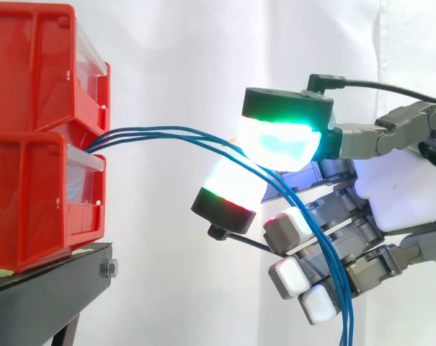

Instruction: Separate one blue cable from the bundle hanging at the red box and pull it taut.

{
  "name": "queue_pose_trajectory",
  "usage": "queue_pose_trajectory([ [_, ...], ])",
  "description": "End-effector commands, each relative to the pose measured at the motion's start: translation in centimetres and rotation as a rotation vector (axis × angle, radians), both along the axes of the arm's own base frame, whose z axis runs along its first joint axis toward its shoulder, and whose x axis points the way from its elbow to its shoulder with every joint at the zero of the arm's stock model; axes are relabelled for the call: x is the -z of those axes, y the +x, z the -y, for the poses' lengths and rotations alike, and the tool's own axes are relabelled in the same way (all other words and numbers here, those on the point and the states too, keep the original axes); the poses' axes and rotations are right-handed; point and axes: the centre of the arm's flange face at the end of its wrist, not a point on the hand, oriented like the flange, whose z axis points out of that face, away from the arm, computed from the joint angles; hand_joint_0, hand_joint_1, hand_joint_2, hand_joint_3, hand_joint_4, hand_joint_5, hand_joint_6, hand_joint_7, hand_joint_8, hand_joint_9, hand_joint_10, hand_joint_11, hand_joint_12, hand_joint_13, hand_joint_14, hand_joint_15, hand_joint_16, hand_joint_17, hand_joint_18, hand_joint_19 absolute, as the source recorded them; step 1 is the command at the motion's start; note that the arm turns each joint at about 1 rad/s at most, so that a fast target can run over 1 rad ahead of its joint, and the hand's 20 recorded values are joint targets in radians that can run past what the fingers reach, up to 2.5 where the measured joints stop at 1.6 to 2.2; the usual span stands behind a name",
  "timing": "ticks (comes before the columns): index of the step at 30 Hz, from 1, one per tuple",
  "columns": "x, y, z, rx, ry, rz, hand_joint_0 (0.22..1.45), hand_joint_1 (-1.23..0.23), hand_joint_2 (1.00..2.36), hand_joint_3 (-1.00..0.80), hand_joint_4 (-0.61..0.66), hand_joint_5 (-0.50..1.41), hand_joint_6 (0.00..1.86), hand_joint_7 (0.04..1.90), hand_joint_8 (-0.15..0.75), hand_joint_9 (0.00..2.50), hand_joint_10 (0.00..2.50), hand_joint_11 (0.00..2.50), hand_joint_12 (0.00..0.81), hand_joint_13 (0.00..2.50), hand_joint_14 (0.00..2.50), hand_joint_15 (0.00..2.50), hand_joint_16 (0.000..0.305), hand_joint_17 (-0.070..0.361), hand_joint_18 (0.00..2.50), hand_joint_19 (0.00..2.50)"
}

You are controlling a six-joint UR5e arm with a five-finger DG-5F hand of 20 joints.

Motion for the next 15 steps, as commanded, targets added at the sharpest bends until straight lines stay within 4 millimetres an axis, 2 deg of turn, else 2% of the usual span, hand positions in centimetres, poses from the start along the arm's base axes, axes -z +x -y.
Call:
queue_pose_trajectory([
  [1, -0.08, -0.04, -0.06, -0.001, 0.0, -0.001, 0.81, -0.85, 1.0, -0.5, -0.03, -0.24, 0.92, 0.92, 0.217, 0.97, 0.02, 1.09, 0.298, 0.85, 0.02, 0.65, 0.043, 0.097, 0.66, 0.6],
  [5, -0.29, -0.09, 0.07, 0.001, 0.0, 0.001, 0.72, -0.85, 1.0, -0.5, -0.03, -0.23, 0.92, 0.91, 0.217, 0.97, 0.02, 1.1, 0.297, 0.86, 0.03, 0.65, 0.043, 0.097, 0.68, 0.59],
  [7, -0.39, -0.11, 0.07, 0.001, 0.001, 0.002, 0.61, -0.83, 1.0, -0.5, -0.01, -0.24, 0.91, 0.92, 0.229, 0.97, 0.02, 1.1, 0.307, 0.86, 0.02, 0.67, 0.044, 0.099, 0.67, 0.62],
  [10, -0.37, -0.16, 0.1, 0.002, -0.001, -0.002, 0.56, -0.76, 1.0, -0.5, -0.01, -0.24, 0.91, 0.9, 0.237, 0.98, 0.02, 1.09, 0.312, 0.85, 0.02, 0.67, 0.045, 0.102, 0.67, 0.64],
  [15, -0.57, -0.24, 0.14, 0.004, -0.001, -0.002, 0.58, -0.66, 1.0, -0.5, -0.01, -0.23, 0.91, 0.9, 0.237, 1.01, 0.02, 1.09, 0.312, 0.86, 0.03, 0.67, 0.045, 0.101, 0.67, 0.65],
])
